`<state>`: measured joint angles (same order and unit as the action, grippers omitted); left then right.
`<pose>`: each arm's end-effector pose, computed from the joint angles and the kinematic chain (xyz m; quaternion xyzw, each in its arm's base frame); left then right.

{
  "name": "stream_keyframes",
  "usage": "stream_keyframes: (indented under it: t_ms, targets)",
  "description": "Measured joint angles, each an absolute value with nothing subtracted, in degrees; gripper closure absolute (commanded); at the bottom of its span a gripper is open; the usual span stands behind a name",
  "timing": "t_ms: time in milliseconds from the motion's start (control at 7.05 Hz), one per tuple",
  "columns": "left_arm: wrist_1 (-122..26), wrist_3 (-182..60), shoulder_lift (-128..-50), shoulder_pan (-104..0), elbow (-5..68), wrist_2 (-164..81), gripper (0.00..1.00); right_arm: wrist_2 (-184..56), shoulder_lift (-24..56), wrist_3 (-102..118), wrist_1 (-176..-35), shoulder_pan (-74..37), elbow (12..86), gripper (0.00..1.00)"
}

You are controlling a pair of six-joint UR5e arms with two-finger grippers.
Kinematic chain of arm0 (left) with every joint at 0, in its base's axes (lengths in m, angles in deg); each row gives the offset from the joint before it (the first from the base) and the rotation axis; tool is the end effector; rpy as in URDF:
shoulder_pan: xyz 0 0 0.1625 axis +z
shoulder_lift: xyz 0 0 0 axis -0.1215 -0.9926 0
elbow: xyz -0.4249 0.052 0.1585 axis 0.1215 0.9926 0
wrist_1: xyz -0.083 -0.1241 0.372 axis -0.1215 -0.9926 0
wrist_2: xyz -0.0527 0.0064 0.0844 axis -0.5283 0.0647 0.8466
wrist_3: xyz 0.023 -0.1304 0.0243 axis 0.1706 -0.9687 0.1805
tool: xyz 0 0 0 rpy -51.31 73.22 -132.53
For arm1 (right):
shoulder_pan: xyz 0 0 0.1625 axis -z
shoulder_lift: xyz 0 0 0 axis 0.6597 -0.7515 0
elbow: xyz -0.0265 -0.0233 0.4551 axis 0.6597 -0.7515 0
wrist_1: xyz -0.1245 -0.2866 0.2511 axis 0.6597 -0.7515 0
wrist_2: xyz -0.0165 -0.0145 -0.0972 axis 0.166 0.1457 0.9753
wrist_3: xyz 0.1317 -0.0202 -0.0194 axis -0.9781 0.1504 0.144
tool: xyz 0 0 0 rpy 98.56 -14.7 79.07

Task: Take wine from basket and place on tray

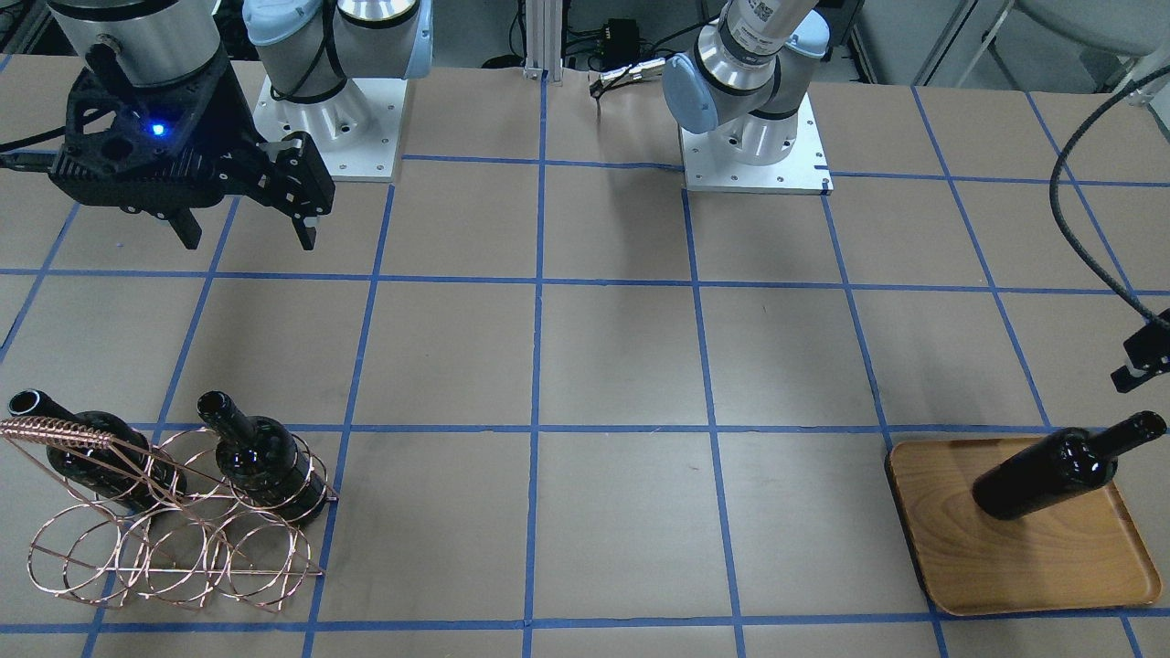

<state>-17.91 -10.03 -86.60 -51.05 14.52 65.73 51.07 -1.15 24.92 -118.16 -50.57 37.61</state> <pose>0.2051 -0.6001 0.4650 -0.0372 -0.9982 0.0443 0.0169 0.1456 -0.5081 0.5257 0.0183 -0.9990 0.0391 0.0148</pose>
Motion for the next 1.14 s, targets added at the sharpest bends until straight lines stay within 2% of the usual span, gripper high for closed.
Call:
stream_keyframes:
  t_ms: [426, 851, 1135]
  targets:
    - [-23.17, -21.59, -78.16, -62.64, 15.26, 67.47, 0.22, 51.07, -1.1, 24.95, -118.16, -50.57, 37.61, 0.0]
    - [-23.33, -30.36, -75.94, -81.09, 18.1, 72.16, 0.21, 51.09, -1.09, 24.95, -118.16, -50.57, 37.61, 0.0]
    - [-24.39, -37.35, -74.11, -86.14, 18.57, 70.88, 0.21, 51.09, -1.14, 24.95, -118.16, -50.57, 37.61, 0.0]
